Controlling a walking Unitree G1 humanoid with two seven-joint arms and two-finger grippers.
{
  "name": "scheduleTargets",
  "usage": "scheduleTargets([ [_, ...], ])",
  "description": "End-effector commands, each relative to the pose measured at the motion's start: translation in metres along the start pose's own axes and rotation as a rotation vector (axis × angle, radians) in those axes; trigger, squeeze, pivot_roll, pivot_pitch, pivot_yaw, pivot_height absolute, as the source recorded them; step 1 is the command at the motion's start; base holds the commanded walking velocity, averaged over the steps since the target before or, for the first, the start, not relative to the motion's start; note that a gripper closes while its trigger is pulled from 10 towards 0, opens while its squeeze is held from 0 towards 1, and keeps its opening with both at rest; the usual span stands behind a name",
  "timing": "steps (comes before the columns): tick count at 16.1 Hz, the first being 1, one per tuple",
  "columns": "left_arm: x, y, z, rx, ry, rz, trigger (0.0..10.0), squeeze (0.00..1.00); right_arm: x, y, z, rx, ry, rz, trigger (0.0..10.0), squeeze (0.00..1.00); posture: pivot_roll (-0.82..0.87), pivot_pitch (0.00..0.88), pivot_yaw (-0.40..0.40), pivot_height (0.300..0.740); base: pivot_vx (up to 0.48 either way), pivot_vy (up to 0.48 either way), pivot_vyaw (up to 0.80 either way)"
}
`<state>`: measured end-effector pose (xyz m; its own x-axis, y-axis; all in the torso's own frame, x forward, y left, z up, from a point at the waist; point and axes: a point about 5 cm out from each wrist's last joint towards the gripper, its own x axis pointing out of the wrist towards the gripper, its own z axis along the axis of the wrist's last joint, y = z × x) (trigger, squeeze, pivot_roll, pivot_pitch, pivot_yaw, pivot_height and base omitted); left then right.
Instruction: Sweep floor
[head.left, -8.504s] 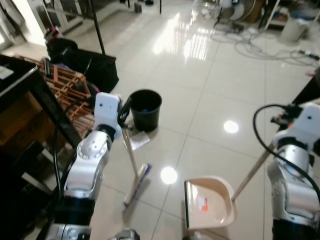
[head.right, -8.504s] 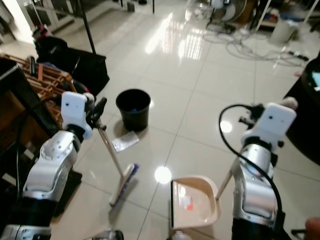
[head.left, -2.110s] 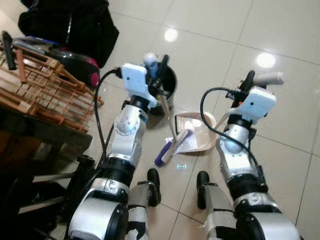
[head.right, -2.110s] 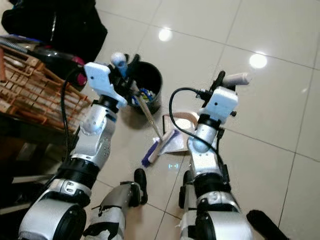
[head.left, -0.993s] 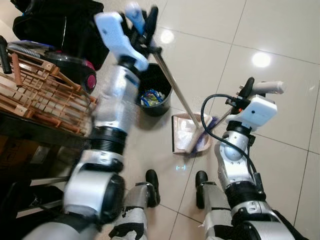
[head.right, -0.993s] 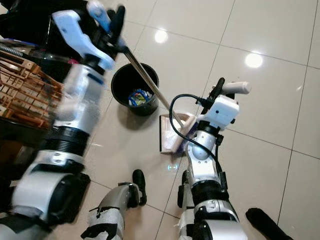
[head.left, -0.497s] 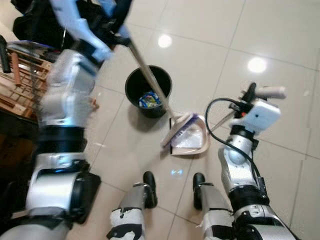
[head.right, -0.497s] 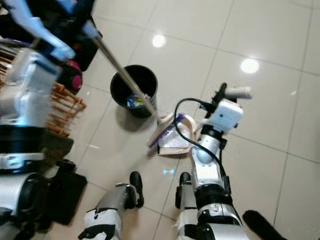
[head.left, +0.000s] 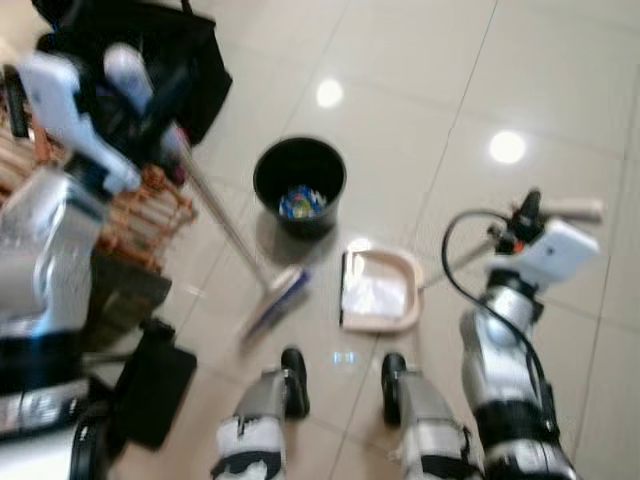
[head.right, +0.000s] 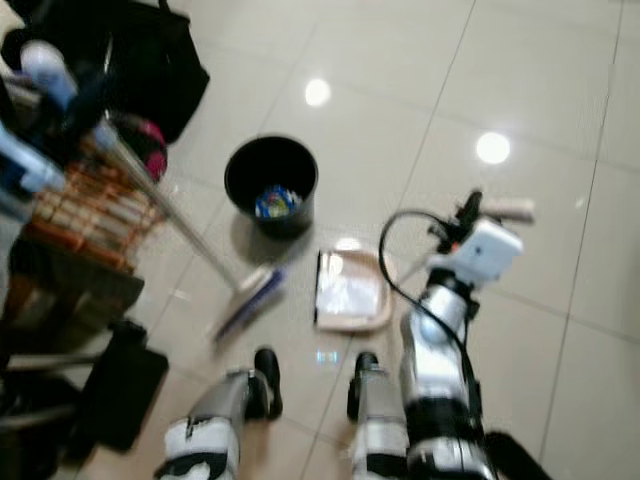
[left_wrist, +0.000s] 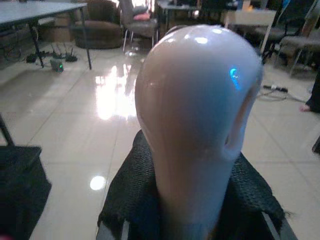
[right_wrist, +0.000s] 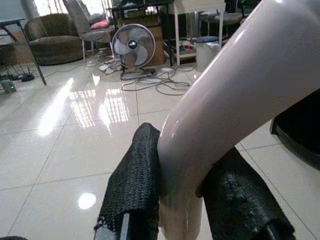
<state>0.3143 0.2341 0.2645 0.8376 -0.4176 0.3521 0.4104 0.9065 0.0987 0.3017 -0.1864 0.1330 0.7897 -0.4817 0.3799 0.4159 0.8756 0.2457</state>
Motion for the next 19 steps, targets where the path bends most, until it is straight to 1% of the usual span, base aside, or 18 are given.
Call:
scheduleTargets([
  [1, -0.014, 0.000, 0.000, 0.040, 0.002, 0.035, 10.0, 0.00, -0.001, -0.004, 0.013, 0.028, -0.037, -0.002, 10.0, 0.00, 0.08, 0.282, 0.046, 0.740, 0.000, 0.000, 0.00],
  [2, -0.029, -0.004, -0.020, 0.069, 0.075, 0.097, 10.0, 0.00, -0.001, -0.006, 0.028, 0.062, -0.068, -0.007, 10.0, 0.00, 0.07, 0.279, 0.047, 0.740, 0.000, 0.000, 0.00],
  [3, -0.037, -0.003, -0.032, 0.106, 0.115, 0.175, 10.0, 0.00, -0.001, -0.008, 0.037, 0.074, -0.079, -0.016, 10.0, 0.00, 0.05, 0.274, 0.050, 0.740, 0.000, 0.000, 0.00],
  [4, -0.045, -0.002, -0.047, 0.125, 0.171, 0.276, 10.0, 0.00, -0.002, -0.008, 0.045, 0.074, -0.083, -0.005, 10.0, 0.00, 0.03, 0.248, 0.057, 0.740, 0.000, 0.000, 0.00],
  [5, -0.046, -0.001, -0.051, 0.126, 0.189, 0.305, 10.0, 0.00, -0.002, -0.008, 0.048, 0.065, -0.082, -0.001, 10.0, 0.00, 0.02, 0.237, 0.058, 0.740, 0.000, 0.000, 0.00],
  [7, -0.049, -0.008, -0.065, 0.143, 0.237, 0.312, 10.0, 0.00, 0.001, -0.008, 0.057, 0.062, -0.077, 0.007, 10.0, 0.00, -0.01, 0.235, 0.052, 0.740, 0.000, 0.000, 0.00],
  [8, -0.053, -0.015, -0.077, 0.160, 0.284, 0.321, 10.0, 0.00, 0.003, -0.009, 0.069, 0.066, -0.076, 0.017, 10.0, 0.00, -0.03, 0.217, 0.050, 0.740, 0.000, 0.000, 0.00],
  [10, -0.057, -0.019, -0.092, 0.155, 0.326, 0.376, 10.0, 0.00, 0.007, -0.013, 0.088, 0.086, -0.059, 0.026, 10.0, 0.00, -0.06, 0.191, 0.039, 0.740, 0.000, 0.000, 0.00],
  [12, -0.058, -0.025, -0.100, 0.125, 0.360, 0.374, 10.0, 0.00, 0.011, -0.018, 0.104, 0.103, -0.041, 0.014, 10.0, 0.00, -0.07, 0.176, 0.039, 0.740, 0.000, 0.000, 0.00],
  [14, -0.058, -0.032, -0.104, 0.096, 0.374, 0.357, 10.0, 0.00, 0.014, -0.024, 0.111, 0.092, -0.014, -0.008, 10.0, 0.00, -0.07, 0.171, 0.035, 0.740, 0.000, 0.000, 0.00],
  [15, -0.059, -0.037, -0.105, 0.104, 0.377, 0.336, 10.0, 0.00, 0.013, -0.031, 0.114, 0.092, 0.031, -0.036, 10.0, 0.00, -0.07, 0.170, 0.036, 0.740, 0.000, 0.000, 0.00],
  [16, -0.060, -0.038, -0.107, 0.092, 0.385, 0.337, 10.0, 0.00, 0.013, -0.033, 0.114, 0.090, 0.041, -0.038, 10.0, 0.00, -0.07, 0.167, 0.034, 0.740, 0.000, 0.000, 0.00],
  [17, -0.063, -0.040, -0.110, 0.076, 0.398, 0.326, 10.0, 0.00, 0.010, -0.037, 0.114, 0.067, 0.069, -0.031, 10.0, 0.00, -0.07, 0.164, 0.031, 0.740, 0.000, 0.000, 0.00],
  [19, -0.064, -0.041, -0.111, 0.066, 0.399, 0.340, 10.0, 0.00, 0.007, -0.037, 0.113, 0.058, 0.107, -0.025, 10.0, 0.00, -0.07, 0.160, 0.031, 0.740, 0.000, 0.000, 0.00],
])
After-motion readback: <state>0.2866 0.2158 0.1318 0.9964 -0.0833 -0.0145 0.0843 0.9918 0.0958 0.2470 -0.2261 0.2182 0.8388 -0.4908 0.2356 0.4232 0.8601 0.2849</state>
